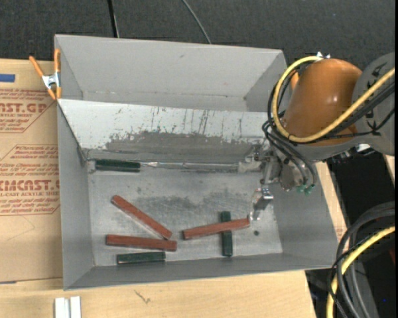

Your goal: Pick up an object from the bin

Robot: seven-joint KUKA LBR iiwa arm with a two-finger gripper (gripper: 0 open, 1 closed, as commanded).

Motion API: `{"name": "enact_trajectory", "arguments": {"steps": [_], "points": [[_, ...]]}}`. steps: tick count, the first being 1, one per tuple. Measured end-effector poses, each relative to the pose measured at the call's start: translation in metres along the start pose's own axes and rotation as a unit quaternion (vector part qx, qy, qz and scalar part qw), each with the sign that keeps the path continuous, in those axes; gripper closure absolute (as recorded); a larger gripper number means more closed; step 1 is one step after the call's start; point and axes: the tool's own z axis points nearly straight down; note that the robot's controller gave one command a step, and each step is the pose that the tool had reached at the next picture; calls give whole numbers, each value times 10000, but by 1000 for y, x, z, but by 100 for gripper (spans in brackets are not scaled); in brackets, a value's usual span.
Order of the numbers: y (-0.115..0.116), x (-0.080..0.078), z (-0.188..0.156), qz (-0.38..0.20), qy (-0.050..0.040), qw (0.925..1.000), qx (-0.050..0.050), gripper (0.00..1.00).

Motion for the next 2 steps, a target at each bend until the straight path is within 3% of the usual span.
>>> {"name": "enact_trajectory", "arguments": {"steps": [1, 2], "points": [[0, 0, 0, -1, 0, 10000, 0, 0], [4, 6, 44, -330, -28, 9995, 3, 0]]}}
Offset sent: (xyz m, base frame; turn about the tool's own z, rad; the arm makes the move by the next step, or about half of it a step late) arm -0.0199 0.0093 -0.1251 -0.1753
